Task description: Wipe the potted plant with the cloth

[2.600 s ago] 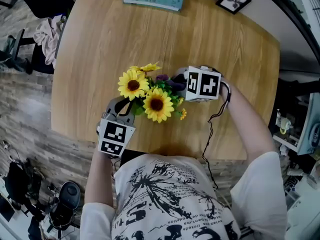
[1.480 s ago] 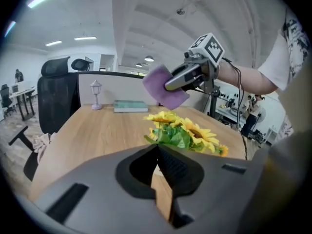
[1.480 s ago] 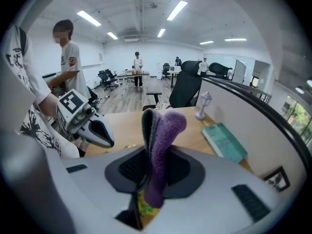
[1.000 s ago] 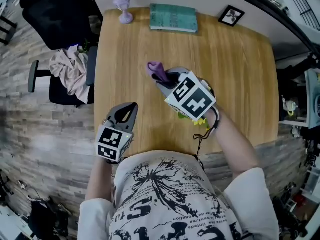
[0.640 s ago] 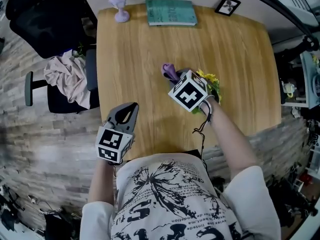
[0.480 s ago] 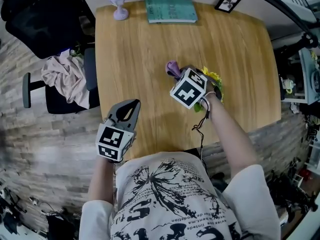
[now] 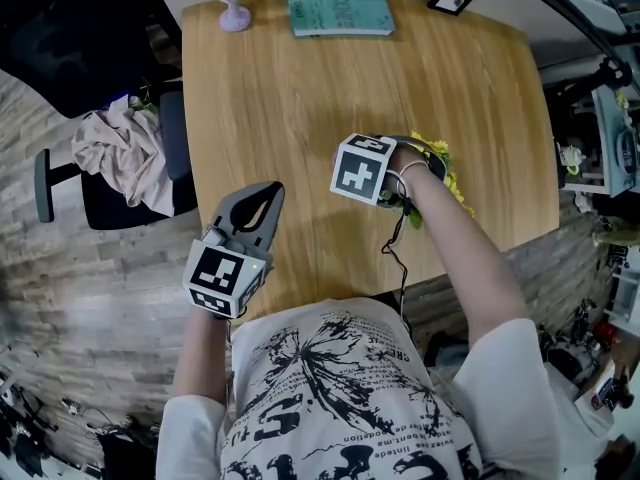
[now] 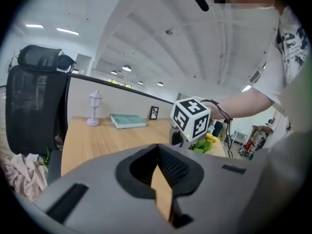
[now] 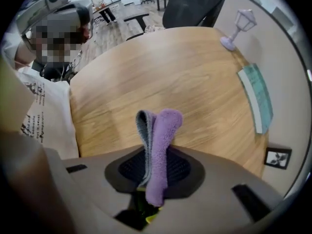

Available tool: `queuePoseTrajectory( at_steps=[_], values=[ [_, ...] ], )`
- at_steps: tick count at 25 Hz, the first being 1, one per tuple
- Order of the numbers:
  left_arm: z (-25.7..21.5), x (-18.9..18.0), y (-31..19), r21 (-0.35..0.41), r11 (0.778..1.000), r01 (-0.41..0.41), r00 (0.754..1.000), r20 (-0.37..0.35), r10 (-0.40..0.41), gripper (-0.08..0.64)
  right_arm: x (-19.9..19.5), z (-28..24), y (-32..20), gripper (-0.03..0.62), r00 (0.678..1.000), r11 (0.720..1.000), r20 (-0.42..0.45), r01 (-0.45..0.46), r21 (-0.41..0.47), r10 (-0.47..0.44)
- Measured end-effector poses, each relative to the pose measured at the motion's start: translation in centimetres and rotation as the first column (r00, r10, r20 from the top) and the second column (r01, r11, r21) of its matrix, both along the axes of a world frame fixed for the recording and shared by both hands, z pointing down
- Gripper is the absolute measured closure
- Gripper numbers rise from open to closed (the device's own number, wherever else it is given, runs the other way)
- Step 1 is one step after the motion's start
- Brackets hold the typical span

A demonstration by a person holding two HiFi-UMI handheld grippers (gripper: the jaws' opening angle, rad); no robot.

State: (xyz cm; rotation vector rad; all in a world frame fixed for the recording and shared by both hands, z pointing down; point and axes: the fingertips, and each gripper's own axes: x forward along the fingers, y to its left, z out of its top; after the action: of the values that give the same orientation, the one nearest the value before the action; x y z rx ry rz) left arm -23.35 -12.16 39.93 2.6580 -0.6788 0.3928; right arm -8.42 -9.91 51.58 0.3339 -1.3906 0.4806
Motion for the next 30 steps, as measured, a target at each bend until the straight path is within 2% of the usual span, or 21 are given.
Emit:
queuePoseTrajectory(
  at_steps=[6,12,16,20,24,27,30],
  values=[
    [-0.7,-0.4,-0.6,0.025,1.0,0.015,0.999,-0.029,-0.014,0.555,-1.3,-0.4,2.8,0.514,0.992,0.989,0.002,0.127,-0.075,-0.127],
    [-0.5,-0.6,-0.2,0.027,0.999,0.027,0.999,-0.018,-0.026,0.555,-2.2,-0.9,6.2,0.513,0.97,0.969,-0.03,0.239,-0.06,-0.241],
    [-0.6,-0.9,1.1,0.025,0.999,0.024,1.0,-0.015,-0.024,0.555,-2.7,-1.0,8.9,0.512,0.963,0.963,-0.047,0.264,-0.047,-0.266],
    [-0.3,-0.9,2.7,0.018,1.0,0.011,1.0,-0.011,-0.01,0.555,-3.2,-1.6,10.9,0.512,0.981,0.981,0.0,0.194,-0.017,-0.194],
    [0.0,-0.3,4.4,0.019,1.0,-0.008,1.0,0.005,0.008,0.555,-3.2,-3.0,11.1,0.512,0.994,0.995,0.095,0.049,0.085,-0.057],
    [-0.1,0.3,5.4,0.024,1.0,-0.008,1.0,0.009,0.007,0.555,-2.6,-4.2,10.9,0.512,0.984,0.985,0.171,-0.08,0.154,0.053],
    [-0.4,1.2,6.1,0.034,0.999,-0.002,1.0,0.011,0.002,0.555,-2.2,-5.2,11.0,0.512,0.96,0.966,0.243,-0.184,0.182,0.138]
  ],
)
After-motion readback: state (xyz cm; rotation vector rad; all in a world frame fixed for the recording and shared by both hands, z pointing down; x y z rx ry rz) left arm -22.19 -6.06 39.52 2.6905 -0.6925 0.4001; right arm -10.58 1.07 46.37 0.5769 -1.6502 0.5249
